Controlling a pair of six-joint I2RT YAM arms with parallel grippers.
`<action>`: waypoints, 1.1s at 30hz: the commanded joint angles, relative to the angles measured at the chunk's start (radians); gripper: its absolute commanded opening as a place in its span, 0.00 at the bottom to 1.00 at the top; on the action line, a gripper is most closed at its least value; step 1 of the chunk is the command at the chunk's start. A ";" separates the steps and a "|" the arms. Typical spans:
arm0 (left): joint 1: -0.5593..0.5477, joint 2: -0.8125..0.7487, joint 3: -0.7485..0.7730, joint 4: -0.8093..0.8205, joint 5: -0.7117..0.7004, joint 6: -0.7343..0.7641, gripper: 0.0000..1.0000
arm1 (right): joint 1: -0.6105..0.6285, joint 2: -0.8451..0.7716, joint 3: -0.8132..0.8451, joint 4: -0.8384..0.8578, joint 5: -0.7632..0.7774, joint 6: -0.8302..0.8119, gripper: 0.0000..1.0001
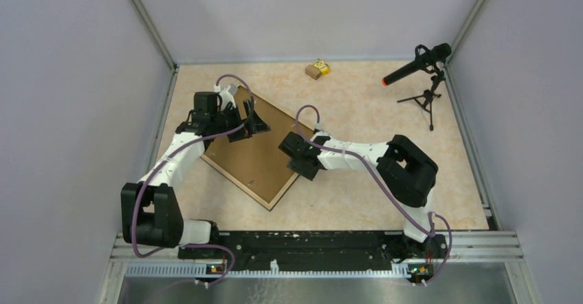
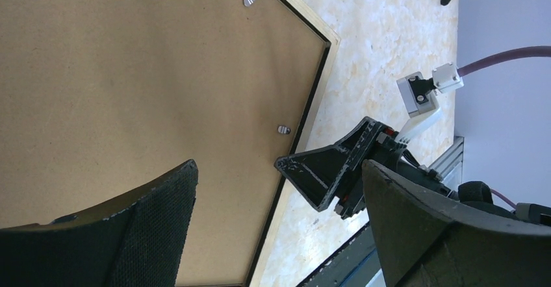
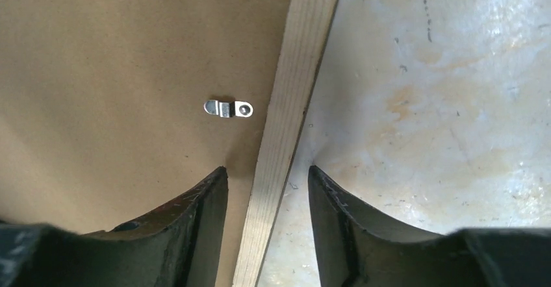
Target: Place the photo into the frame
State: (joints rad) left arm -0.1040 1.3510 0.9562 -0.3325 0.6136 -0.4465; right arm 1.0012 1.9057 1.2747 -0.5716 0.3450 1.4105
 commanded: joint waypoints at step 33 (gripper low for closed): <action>-0.210 -0.003 0.184 0.069 0.009 -0.088 0.98 | -0.441 -0.654 -0.502 0.058 -0.089 -0.883 0.32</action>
State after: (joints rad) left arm -0.2302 1.3510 0.9707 -0.2878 0.6090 -0.5186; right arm 0.5663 1.2911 0.6567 -0.4706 0.2527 0.6716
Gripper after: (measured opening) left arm 0.985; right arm 0.273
